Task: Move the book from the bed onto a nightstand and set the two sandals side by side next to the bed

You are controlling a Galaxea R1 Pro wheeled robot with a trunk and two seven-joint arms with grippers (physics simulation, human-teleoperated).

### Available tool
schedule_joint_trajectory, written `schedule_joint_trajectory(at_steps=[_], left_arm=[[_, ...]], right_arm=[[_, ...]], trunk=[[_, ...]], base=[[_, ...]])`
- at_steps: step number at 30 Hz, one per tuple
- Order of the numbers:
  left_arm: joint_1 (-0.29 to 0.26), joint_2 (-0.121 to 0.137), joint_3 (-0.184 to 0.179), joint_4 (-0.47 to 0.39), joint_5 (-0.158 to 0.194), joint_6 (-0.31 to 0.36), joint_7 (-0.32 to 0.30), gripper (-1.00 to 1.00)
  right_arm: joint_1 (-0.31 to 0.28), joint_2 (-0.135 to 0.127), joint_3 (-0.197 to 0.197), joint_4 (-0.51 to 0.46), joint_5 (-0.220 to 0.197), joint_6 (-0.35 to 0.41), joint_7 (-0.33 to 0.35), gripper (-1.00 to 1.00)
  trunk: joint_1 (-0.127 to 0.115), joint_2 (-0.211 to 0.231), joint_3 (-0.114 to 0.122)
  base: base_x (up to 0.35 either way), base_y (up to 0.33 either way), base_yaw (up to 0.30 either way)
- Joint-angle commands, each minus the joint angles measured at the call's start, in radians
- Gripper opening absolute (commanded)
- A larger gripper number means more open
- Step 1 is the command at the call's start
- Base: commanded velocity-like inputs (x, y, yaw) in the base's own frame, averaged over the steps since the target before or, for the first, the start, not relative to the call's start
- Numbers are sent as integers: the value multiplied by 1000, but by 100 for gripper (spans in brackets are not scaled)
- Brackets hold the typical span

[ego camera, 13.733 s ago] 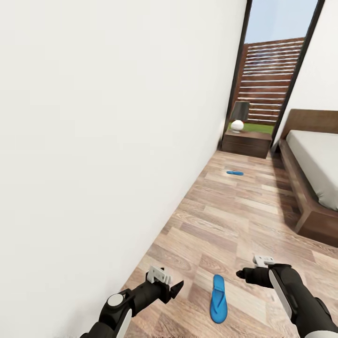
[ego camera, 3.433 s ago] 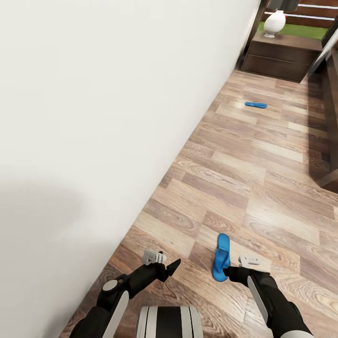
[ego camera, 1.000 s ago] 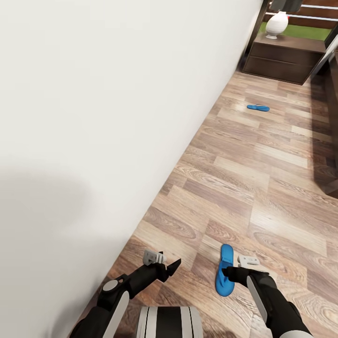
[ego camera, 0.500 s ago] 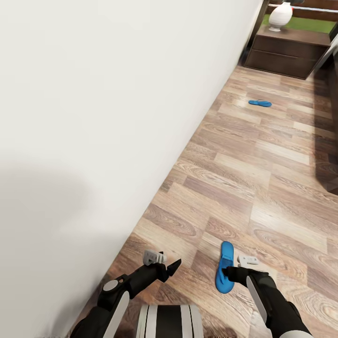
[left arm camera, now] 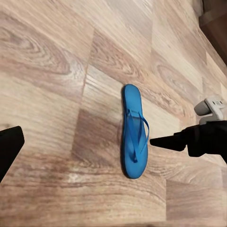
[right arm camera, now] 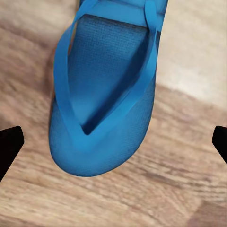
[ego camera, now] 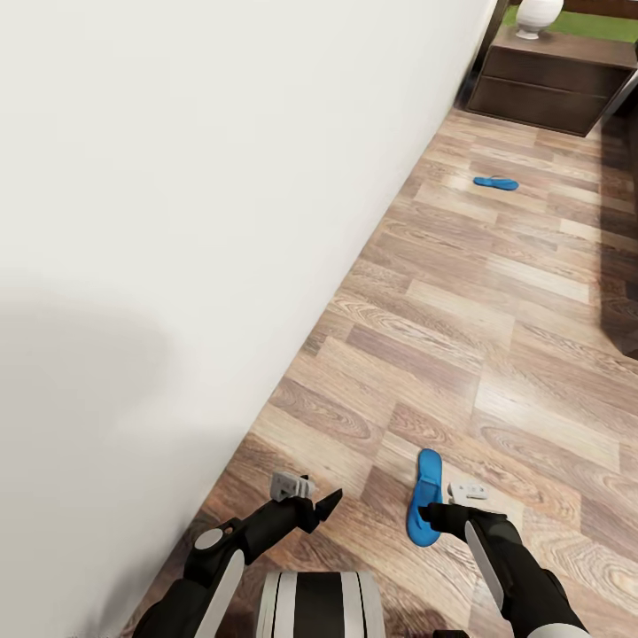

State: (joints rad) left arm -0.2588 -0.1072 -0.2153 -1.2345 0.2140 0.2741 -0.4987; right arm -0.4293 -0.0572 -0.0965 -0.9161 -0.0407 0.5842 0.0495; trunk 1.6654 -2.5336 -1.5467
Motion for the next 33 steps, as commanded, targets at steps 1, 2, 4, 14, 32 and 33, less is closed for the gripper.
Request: schedule_joint_trajectory(at_steps=[1,2,4,14,32,33], left_arm=[[0,0,1,-1,10,10,-1,100],[0,0,1,0,10,10,-1,100],[0,0,1,0,11,10,-1,100],[1,0,1,0,10,9,-1,100],[1,-2,-1,1,9,8,0,100],[1,-2,-1,1,9,8,0,100]], right_arm=[[0,0,-2,-1,-4,5,3,100],[0,0,-2,-1,-4,5,3,100],[0,0,-2,-1,-4,5,2,100],[0,0,-1,-1,-4,5,1,100],[0,0,-1,-1,-3,3,1,100],[0,0,-1,-1,-3,3,1,100]], trunk=[[0,0,-1],[0,0,-1],[0,0,-1],[0,0,-1],[0,0,-1],[0,0,-1]], base=[[0,0,0],[0,0,0],[0,0,0],[80,0,0],[72,0,0],[16,0,0]])
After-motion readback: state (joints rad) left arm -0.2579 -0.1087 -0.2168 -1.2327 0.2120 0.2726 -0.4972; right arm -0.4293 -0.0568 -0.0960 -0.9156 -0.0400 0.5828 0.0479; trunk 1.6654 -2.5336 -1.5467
